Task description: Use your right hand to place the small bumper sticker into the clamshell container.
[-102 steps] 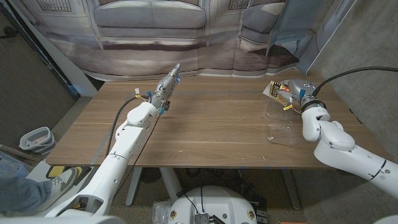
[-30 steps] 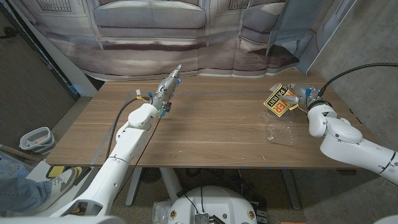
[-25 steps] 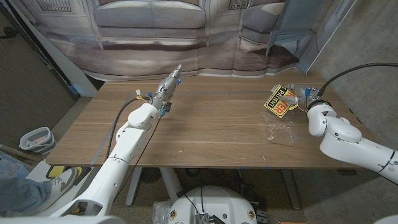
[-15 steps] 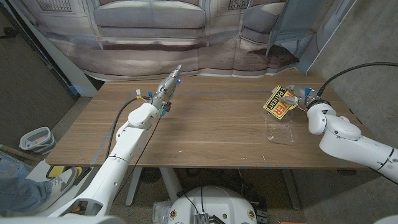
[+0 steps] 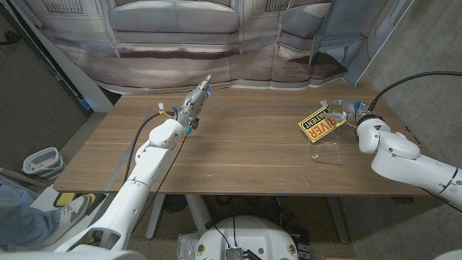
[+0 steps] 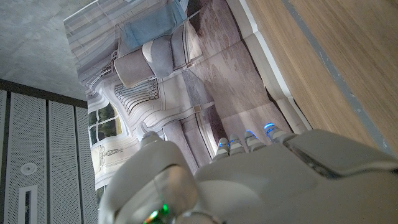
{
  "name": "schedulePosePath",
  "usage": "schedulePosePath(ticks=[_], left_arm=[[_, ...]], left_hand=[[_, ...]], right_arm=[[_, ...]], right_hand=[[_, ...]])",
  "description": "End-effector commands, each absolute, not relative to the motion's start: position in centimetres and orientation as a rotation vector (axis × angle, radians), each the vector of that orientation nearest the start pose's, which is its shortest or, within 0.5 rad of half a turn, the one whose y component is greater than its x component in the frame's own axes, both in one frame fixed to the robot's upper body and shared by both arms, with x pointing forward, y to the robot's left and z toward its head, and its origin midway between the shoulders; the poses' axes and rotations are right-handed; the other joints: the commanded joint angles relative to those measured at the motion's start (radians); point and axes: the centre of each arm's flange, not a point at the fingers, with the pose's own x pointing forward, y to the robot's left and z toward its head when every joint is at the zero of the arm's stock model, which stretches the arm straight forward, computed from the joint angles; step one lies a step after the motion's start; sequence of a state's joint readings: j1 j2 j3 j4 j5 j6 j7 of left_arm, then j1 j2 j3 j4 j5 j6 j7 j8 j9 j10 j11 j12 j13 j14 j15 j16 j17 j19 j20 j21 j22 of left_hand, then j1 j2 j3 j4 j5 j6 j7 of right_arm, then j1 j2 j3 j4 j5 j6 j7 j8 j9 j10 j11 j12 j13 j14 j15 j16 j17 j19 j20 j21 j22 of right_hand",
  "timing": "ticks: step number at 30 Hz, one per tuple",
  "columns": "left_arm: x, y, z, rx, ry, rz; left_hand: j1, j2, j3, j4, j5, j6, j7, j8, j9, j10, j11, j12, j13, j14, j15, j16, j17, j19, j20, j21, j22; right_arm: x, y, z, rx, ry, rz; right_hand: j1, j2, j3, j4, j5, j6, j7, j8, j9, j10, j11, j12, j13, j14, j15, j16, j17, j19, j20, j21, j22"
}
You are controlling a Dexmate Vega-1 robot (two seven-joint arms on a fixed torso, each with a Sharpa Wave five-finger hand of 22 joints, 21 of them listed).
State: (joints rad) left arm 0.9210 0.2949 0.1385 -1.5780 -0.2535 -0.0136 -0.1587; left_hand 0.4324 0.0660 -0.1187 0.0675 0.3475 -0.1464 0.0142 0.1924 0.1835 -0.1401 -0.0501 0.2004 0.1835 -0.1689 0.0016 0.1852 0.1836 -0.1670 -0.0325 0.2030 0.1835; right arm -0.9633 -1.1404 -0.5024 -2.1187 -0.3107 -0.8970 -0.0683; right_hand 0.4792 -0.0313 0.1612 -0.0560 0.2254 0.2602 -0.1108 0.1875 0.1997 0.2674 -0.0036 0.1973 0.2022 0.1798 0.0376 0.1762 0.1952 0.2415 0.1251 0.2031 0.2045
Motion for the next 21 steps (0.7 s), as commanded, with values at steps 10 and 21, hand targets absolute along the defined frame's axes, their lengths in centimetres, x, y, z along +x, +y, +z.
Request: schedulePosePath(ticks=[10,21], left_arm=[[61.98,23.71,1.83,0.126,-0.629,-0.277],[61.71,23.95,1.58,0.118,-0.629,-0.271]], left_hand=[[0.011,0.005,-0.01,-0.002,0.0,0.007,0.001,0.005,0.003,-0.001,-0.001,0.002,0.003,0.001,0.004,0.006,0.004,-0.063,-0.02,0.004,0.004],[0.012,0.005,-0.012,-0.002,0.0,0.006,-0.002,0.004,0.003,-0.001,-0.001,0.002,0.003,-0.001,0.004,0.006,0.004,-0.063,-0.02,0.004,0.004]], right_arm=[[53.49,-35.59,0.6,-1.371,-0.104,-0.366],[53.19,-35.35,0.87,-1.375,-0.124,-0.368]], right_hand=[[-0.032,-0.012,-0.02,0.009,0.011,-0.009,0.004,-0.002,0.003,-0.013,0.003,0.002,0.003,-0.011,0.0,0.006,0.002,-0.012,0.001,-0.002,0.001],[-0.051,-0.019,-0.03,0.015,0.018,-0.012,0.005,0.001,0.003,-0.013,0.002,0.006,0.003,-0.01,-0.008,0.01,0.002,-0.013,0.002,0.0,0.0]])
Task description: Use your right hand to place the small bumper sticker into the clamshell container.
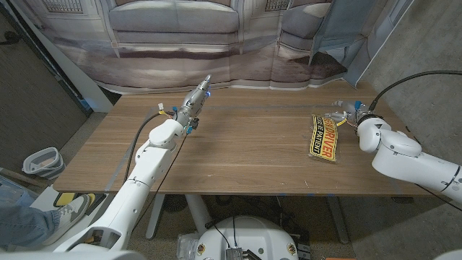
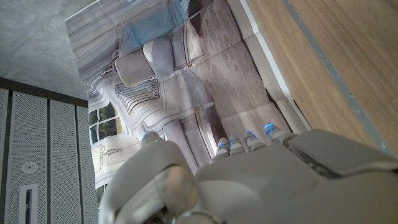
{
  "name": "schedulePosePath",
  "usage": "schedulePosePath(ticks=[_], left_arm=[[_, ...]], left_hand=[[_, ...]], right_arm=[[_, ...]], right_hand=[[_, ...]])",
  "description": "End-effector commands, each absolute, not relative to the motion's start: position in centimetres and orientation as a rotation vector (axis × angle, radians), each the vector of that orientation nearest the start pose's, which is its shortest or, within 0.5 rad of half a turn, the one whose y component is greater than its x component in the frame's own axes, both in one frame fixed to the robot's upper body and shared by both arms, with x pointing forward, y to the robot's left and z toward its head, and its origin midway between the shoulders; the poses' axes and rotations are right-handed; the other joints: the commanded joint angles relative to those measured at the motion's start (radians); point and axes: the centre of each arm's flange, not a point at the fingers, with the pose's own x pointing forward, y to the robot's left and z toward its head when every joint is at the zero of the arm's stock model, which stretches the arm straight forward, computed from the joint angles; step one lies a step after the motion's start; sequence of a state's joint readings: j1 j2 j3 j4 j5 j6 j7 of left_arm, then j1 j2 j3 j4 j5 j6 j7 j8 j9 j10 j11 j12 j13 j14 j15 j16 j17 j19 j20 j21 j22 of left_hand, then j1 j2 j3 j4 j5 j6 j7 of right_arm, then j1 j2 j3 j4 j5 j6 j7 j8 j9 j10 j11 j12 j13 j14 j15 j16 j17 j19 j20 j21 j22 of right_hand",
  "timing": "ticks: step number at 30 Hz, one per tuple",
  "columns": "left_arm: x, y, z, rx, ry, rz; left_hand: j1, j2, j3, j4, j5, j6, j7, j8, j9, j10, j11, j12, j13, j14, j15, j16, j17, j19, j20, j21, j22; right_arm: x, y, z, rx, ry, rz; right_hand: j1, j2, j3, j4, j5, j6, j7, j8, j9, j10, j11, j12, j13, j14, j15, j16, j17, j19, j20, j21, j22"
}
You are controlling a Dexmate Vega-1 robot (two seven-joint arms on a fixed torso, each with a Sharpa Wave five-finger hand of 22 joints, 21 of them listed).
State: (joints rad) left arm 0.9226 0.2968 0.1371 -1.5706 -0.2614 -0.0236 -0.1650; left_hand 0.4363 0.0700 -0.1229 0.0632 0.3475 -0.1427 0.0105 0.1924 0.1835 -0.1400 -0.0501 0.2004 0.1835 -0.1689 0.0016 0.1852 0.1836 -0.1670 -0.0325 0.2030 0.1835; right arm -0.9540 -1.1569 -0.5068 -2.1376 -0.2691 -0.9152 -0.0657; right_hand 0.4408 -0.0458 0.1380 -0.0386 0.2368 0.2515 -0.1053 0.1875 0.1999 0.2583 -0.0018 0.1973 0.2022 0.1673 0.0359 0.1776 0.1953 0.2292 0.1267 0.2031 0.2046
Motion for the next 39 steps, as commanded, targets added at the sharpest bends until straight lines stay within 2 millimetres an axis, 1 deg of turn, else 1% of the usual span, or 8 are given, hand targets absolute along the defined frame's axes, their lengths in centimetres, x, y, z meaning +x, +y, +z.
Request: schedulePosePath(ticks=[1,2,5,16,21,23,29,39], left_arm=[[61.71,23.98,1.56,0.119,-0.629,-0.269],[61.73,23.99,1.52,0.117,-0.629,-0.272],[61.79,24.0,1.45,0.114,-0.628,-0.275],[62.03,24.06,1.66,0.12,-0.623,-0.275],[62.11,24.09,1.8,0.127,-0.62,-0.271],[62.15,24.1,1.82,0.125,-0.62,-0.274],[62.19,24.17,1.86,0.125,-0.621,-0.272],[62.26,24.27,1.75,0.119,-0.621,-0.27]], left_hand=[[0.008,0.001,-0.008,0.003,0.0,0.003,0.002,0.004,0.003,-0.001,-0.001,0.002,0.003,-0.001,0.004,0.006,0.004,-0.063,-0.02,0.004,0.004],[0.008,0.002,-0.008,0.003,0.0,0.003,0.002,0.004,0.003,-0.001,0.001,0.002,0.003,0.0,0.004,0.006,0.004,-0.063,-0.02,0.004,0.004],[0.008,0.002,-0.009,0.003,-0.001,0.003,0.004,0.004,0.003,-0.001,0.001,0.001,0.003,0.0,0.003,0.006,0.004,-0.063,-0.02,0.004,0.004],[0.009,0.003,-0.01,0.003,-0.001,0.003,0.004,0.004,0.003,-0.002,0.003,0.001,0.003,0.0,0.003,0.006,0.004,-0.063,-0.019,0.004,0.004],[0.009,0.003,-0.011,0.003,-0.001,0.003,0.005,0.004,0.003,-0.002,0.002,0.001,0.003,0.0,0.004,0.006,0.004,-0.064,-0.02,0.004,0.004],[0.009,0.003,-0.011,0.003,-0.001,0.003,0.004,0.004,0.003,-0.002,0.002,0.001,0.003,0.0,0.003,0.006,0.004,-0.063,-0.019,0.004,0.004],[0.01,0.004,-0.012,0.003,-0.001,0.003,0.004,0.004,0.003,-0.001,0.003,0.001,0.003,0.0,0.003,0.006,0.004,-0.064,-0.02,0.004,0.004],[0.011,0.005,-0.014,0.003,-0.001,0.003,0.005,0.004,0.003,-0.001,0.002,0.001,0.003,-0.001,0.004,0.005,0.004,-0.064,-0.02,0.004,0.004]], right_arm=[[53.18,-35.33,0.9,-1.376,-0.124,-0.369],[53.17,-35.31,0.92,-1.377,-0.127,-0.369],[53.18,-35.23,0.98,-1.376,-0.127,-0.373],[53.18,-34.99,1.19,-1.369,-0.154,-0.387],[53.22,-34.98,1.14,-1.355,-0.174,-0.392],[53.65,-35.23,1.05,-1.354,-0.183,-0.389],[53.8,-35.09,1.11,-1.35,-0.196,-0.385],[53.56,-34.9,1.36,-1.346,-0.215,-0.39]], right_hand=[[-0.014,-0.005,-0.008,-0.001,0.007,-0.004,-0.001,0.001,0.003,-0.005,0.0,0.006,0.003,0.003,-0.006,0.008,0.002,0.0,0.0,0.0,0.0],[-0.017,-0.006,-0.009,0.0,0.008,-0.003,-0.001,0.001,0.003,-0.003,0.004,0.007,0.003,0.003,-0.007,0.009,0.002,0.001,-0.001,0.001,0.0],[-0.021,-0.007,-0.011,0.001,0.01,-0.005,-0.001,0.002,0.003,-0.003,-0.001,0.008,0.003,0.004,-0.009,0.01,0.002,0.002,-0.001,0.002,0.0],[-0.032,-0.009,-0.017,0.005,0.017,-0.004,0.0,0.005,0.002,0.002,0.002,0.013,0.002,0.009,-0.014,0.013,0.002,0.006,-0.004,0.005,0.0],[-0.036,-0.009,-0.019,0.007,0.02,-0.004,0.0,0.006,0.002,0.005,0.001,0.016,0.002,0.016,-0.018,0.016,0.002,0.014,-0.012,0.009,-0.001],[-0.038,-0.008,-0.019,0.008,0.022,-0.003,0.0,0.007,0.002,0.007,0.001,0.017,0.002,0.02,-0.019,0.018,0.002,0.015,-0.013,0.009,-0.001],[-0.041,-0.007,-0.021,0.01,0.025,-0.002,0.001,0.008,0.002,0.012,-0.001,0.02,0.002,0.023,-0.02,0.019,0.002,0.018,-0.016,0.011,-0.001],[-0.047,-0.005,-0.023,0.013,0.031,-0.001,0.002,0.01,0.002,0.013,-0.002,0.022,0.002,0.028,-0.022,0.02,0.002,0.02,-0.017,0.012,-0.001]])
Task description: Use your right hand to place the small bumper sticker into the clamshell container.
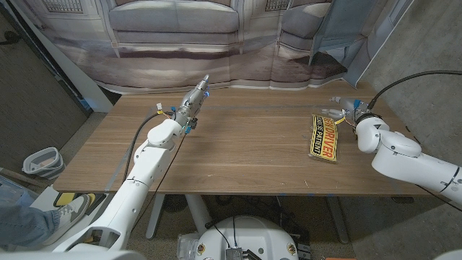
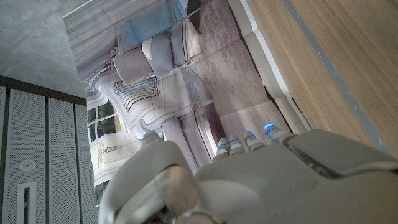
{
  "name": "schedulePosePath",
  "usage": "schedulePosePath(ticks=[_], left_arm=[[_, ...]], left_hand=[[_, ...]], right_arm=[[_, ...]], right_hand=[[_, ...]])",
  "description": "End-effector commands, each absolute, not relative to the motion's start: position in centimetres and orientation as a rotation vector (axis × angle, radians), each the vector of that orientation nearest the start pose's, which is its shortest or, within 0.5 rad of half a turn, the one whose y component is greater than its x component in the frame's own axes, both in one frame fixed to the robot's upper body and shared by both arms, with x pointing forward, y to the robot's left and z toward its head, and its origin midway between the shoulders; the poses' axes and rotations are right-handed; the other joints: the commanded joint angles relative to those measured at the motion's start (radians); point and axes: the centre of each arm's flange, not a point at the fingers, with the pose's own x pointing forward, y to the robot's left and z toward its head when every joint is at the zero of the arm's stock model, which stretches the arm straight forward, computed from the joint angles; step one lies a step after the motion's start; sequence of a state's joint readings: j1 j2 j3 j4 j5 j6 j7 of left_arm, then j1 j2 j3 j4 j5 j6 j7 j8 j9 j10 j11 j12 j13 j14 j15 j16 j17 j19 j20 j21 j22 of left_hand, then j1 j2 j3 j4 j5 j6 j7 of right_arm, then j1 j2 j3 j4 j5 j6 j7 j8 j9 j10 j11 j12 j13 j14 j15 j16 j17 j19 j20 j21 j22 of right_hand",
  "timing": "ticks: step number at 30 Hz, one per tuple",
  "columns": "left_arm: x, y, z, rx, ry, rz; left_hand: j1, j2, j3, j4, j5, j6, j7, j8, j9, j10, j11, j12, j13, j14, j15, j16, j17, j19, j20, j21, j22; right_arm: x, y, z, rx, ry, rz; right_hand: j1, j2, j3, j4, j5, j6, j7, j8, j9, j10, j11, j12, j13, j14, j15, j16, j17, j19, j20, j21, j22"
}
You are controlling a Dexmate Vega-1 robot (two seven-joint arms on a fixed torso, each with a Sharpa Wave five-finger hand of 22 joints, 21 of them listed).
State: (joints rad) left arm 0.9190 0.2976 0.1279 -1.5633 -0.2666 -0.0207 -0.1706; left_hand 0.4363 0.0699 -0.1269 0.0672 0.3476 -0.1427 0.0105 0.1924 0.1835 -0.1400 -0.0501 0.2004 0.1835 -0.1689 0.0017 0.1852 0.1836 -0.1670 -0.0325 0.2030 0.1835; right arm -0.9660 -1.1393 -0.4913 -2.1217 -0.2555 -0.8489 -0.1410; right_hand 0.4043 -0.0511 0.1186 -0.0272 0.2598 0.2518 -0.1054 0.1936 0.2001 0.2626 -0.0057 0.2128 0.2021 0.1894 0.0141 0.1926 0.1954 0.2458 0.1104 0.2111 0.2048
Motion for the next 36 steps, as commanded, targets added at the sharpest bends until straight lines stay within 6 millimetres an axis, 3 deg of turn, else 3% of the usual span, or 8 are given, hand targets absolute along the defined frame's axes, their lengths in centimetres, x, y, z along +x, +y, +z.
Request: schedulePosePath(ticks=[1,36], left_arm=[[62.3,24.3,1.8,0.12,-0.623,-0.272],[62.1,24.9,1.6,0.121,-0.627,-0.278]], left_hand=[[0.011,0.005,-0.01,-0.001,-0.001,0.003,0.005,0.004,0.003,-0.001,0.003,0.001,0.003,-0.001,0.004,0.005,0.004,-0.064,-0.02,0.004,0.004],[0.014,0.008,-0.016,-0.001,-0.002,0.003,0.003,0.004,0.003,-0.002,0.002,0.001,0.003,-0.002,0.002,0.005,0.004,-0.065,-0.02,0.004,0.004]], right_arm=[[53.5,-34.9,1.4,-1.344,-0.216,-0.391],[51.7,-33.5,2.5,-1.363,-0.282,-0.42]], right_hand=[[-0.011,0.0,-0.004,0.001,0.008,-0.001,0.002,0.004,0.002,0.01,0.006,0.007,0.002,0.006,0.0,0.005,0.001,0.003,0.0,0.004,-0.001],[-0.018,0.006,-0.008,0.003,0.025,0.001,0.004,0.008,0.001,0.013,0.002,0.013,0.001,0.011,-0.002,0.004,0.0,0.006,-0.001,0.006,-0.002]])
